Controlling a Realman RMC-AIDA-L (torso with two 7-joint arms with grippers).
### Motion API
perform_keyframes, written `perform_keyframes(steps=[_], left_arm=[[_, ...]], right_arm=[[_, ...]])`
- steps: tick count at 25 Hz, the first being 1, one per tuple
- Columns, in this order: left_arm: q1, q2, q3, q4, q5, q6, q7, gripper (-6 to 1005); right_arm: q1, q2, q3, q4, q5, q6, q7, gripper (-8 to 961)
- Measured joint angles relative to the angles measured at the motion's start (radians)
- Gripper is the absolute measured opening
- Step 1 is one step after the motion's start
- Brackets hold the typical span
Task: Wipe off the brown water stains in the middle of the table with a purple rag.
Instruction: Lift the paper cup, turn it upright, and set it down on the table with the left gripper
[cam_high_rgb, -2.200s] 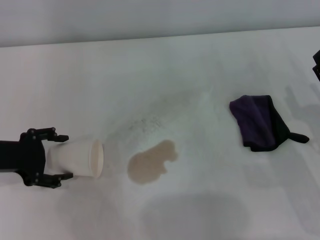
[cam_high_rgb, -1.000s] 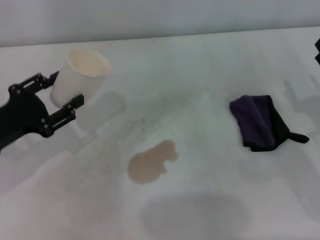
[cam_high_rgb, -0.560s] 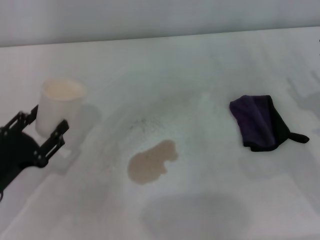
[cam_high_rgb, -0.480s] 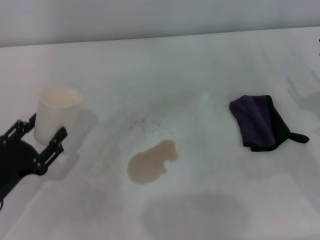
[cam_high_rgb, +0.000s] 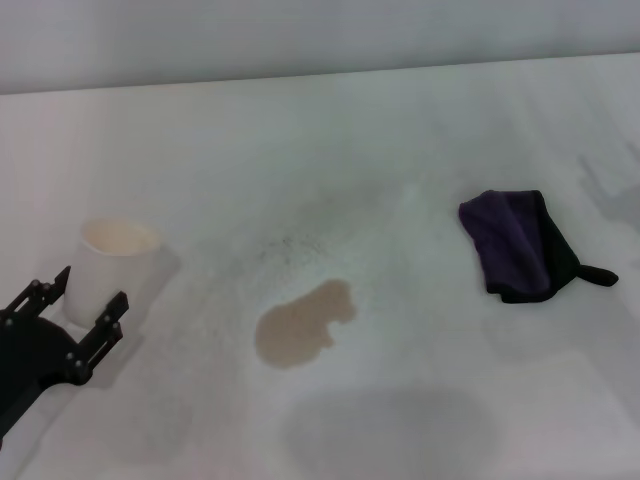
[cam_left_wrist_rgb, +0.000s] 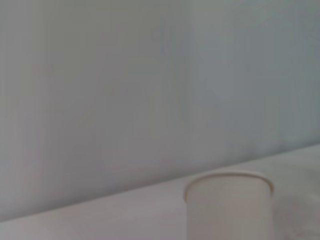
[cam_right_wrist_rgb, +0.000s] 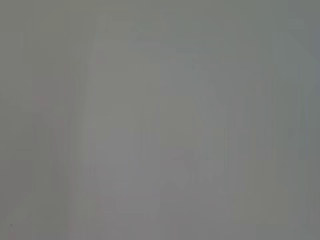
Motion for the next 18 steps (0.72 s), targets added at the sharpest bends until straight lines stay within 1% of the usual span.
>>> perform_keyframes(steps=[10,18], left_arm=[[0.000,-0.001,0.006,-0.005,0.008,-0.055,0.001,635],[0.012,-0.002,0.041,-0.052,0.005,-0.055,0.023,637]], right_arm=[[-0.013,0.000,0.001,0.006,0.000,0.025,0.008,767],[-0.013,0.000,0.002,0.009,0.000,0.028,0.010,767]])
